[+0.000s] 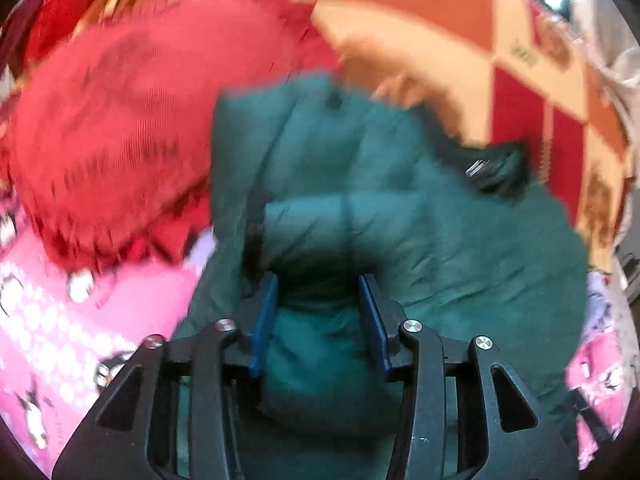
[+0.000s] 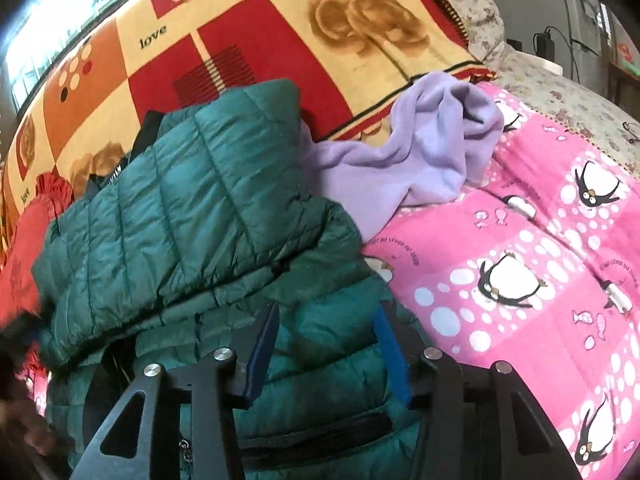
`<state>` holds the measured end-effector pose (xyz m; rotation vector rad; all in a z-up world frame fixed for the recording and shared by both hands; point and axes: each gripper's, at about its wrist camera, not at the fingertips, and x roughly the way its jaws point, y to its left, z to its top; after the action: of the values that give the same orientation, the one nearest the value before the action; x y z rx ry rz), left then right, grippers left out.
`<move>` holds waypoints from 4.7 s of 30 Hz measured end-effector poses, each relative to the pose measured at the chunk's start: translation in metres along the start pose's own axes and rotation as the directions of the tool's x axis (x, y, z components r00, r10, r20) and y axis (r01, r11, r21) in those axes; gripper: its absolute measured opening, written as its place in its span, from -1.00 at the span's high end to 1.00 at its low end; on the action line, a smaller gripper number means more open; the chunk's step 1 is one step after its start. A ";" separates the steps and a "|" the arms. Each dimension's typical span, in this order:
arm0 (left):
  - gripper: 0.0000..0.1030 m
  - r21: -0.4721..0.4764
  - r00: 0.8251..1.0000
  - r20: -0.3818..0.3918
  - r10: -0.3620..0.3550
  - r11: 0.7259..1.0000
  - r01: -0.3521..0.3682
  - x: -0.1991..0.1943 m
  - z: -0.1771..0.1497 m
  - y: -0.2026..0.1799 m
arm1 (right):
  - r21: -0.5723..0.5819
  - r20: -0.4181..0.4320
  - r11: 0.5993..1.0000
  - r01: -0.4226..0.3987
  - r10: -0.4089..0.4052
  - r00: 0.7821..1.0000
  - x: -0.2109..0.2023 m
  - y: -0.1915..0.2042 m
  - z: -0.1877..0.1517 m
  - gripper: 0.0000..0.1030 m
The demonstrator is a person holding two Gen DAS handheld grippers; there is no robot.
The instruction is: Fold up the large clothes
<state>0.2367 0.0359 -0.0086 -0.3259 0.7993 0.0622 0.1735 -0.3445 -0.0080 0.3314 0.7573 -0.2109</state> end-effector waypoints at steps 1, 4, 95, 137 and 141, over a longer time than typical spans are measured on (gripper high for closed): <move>0.22 -0.006 1.000 -0.007 0.001 1.000 -0.001 0.004 0.000 0.002 | 0.007 0.013 1.000 0.003 -0.003 1.000 -0.002 -0.002 0.003 0.08; 0.22 0.007 1.000 0.012 0.009 1.000 -0.009 0.002 0.001 -0.001 | -0.035 0.113 0.999 0.006 -0.002 0.994 -0.015 0.006 0.027 0.08; -0.29 0.104 0.966 -0.210 -0.153 0.979 0.177 -0.149 -0.130 0.128 | -0.466 -0.226 0.870 -0.162 0.060 0.972 -0.115 -0.071 -0.112 -0.98; -0.51 0.126 0.939 -0.242 -0.244 0.952 0.279 -0.149 -0.167 0.102 | -0.218 -0.271 0.795 -0.567 0.509 0.817 -0.098 -0.111 -0.126 -0.49; -0.26 0.137 0.951 -0.223 -0.215 0.959 0.249 -0.152 -0.169 0.098 | -0.207 -0.224 0.811 -0.548 0.506 0.833 -0.107 -0.113 -0.120 0.28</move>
<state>-0.0040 0.0870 -0.0359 -0.2718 0.9604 -0.2626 -0.0135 -0.3979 -0.0389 0.2956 0.8106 0.4524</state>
